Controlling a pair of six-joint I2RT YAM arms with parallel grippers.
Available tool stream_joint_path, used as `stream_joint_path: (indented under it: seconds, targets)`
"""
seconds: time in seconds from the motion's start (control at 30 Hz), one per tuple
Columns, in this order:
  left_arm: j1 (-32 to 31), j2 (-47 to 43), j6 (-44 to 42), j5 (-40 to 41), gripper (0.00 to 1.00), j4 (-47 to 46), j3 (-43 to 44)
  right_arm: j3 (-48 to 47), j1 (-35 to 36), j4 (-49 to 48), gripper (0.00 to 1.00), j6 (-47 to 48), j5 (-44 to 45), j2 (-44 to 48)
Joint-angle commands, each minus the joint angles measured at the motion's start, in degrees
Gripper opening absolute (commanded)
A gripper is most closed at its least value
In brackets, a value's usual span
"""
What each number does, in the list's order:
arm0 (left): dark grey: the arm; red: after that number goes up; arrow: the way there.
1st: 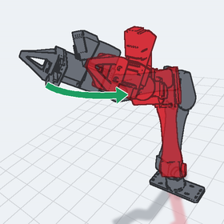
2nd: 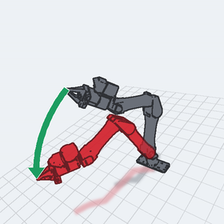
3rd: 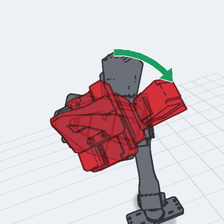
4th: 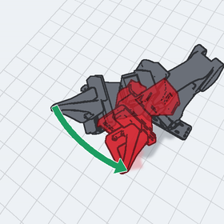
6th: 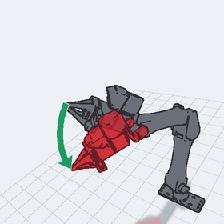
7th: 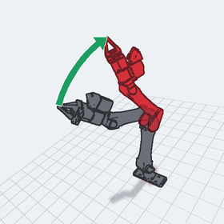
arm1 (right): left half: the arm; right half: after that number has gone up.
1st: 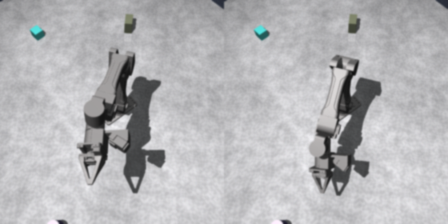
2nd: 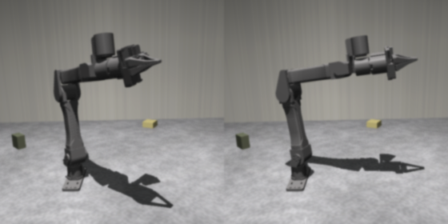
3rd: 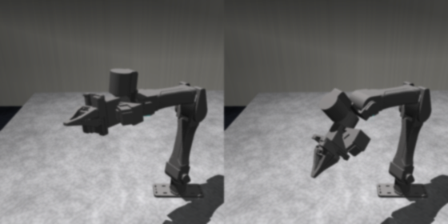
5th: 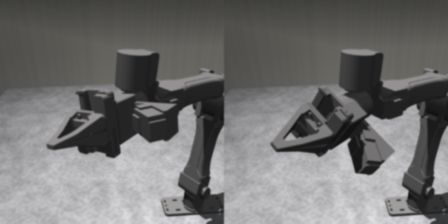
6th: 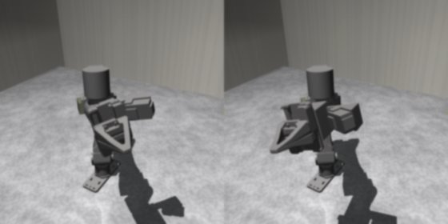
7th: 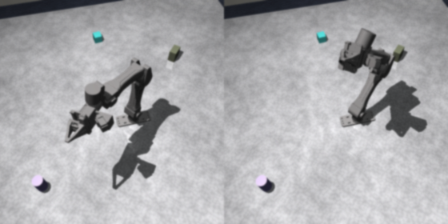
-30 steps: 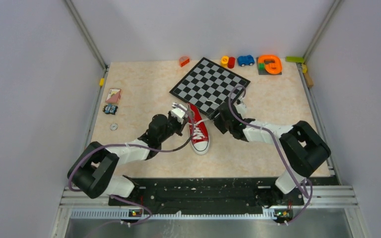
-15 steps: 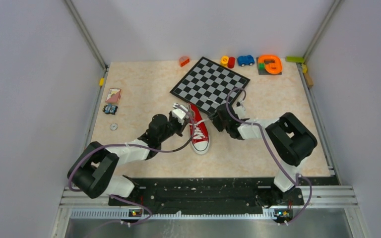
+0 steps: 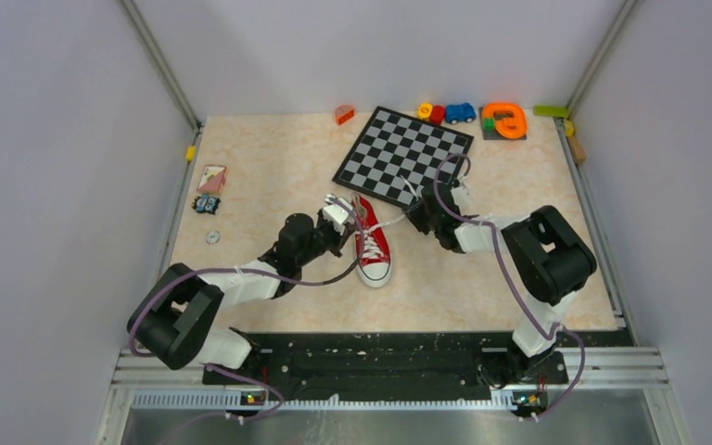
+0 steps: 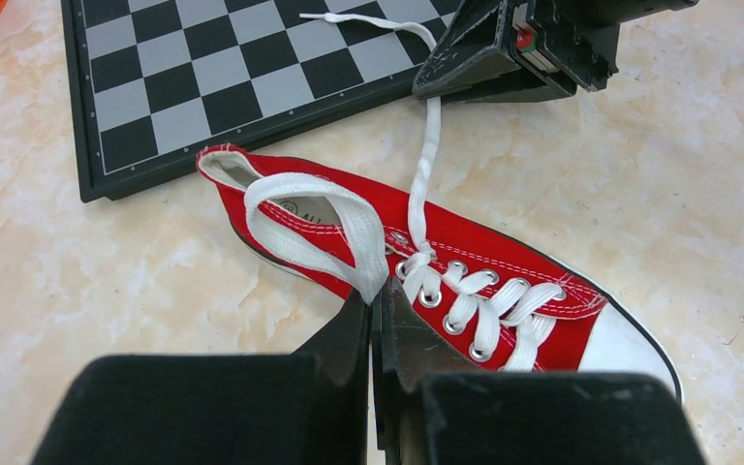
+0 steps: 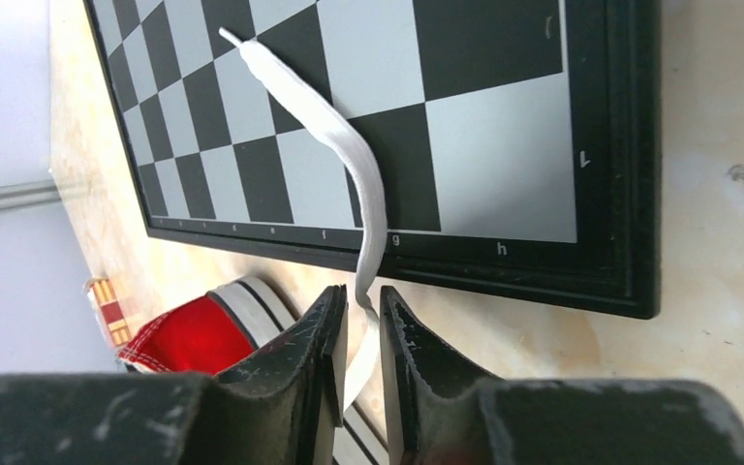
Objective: Tie the shoes
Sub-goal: Wrap the shoelace around the shoelace.
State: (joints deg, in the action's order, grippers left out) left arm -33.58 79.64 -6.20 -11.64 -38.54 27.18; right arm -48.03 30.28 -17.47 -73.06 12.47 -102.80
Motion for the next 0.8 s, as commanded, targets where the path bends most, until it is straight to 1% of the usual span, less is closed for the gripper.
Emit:
stream_joint_path:
  seconds: [0.0, 0.1, 0.17, 0.27, 0.33, 0.43, 0.6, 0.7, 0.77]
  targets:
    - [0.28, 0.84, -1.01, -1.52, 0.00, -1.54, 1.28, -0.30, 0.67, -3.12, 0.17, 1.93, -2.57, 1.29]
    - [0.31, 1.28, -1.09, -1.54, 0.00, -1.49, 1.54, -0.37, 0.65, -2.16, 0.09, 2.90, -2.81, 2.06]
    - [0.31, 1.47, -1.14, -1.63, 0.00, -1.45, 1.56, -0.52, 0.70, -0.95, 0.00, 4.14, -2.70, 2.88]
    - [0.31, 1.47, -1.26, -1.71, 0.00, -1.38, 1.60, 0.11, 0.65, 0.49, 0.00, 7.21, -2.86, 5.47]
    - [0.35, 1.32, -1.44, -2.38, 0.00, -1.36, 1.64, 1.01, 0.66, 1.41, 0.00, 9.30, -3.11, 8.83]
    - [0.32, 1.51, -1.89, -4.23, 0.00, -1.36, 1.84, 2.45, 0.65, 1.54, 0.00, 13.07, -7.44, 13.61]
    - [0.36, 1.16, -4.12, -4.36, 0.00, -0.74, 1.94, 5.12, 0.67, 8.11, 0.00, 15.22, -11.39, 22.72]
    - [0.34, 1.21, -5.69, -4.57, 0.00, -0.32, 1.83, 6.89, 0.65, 12.09, 0.00, 16.21, -12.29, 28.01]
    - [0.44, 1.16, -10.56, -8.94, 0.03, 2.29, 2.31, 7.15, 0.68, 14.19, 0.00, 17.90, -14.56, 30.55]
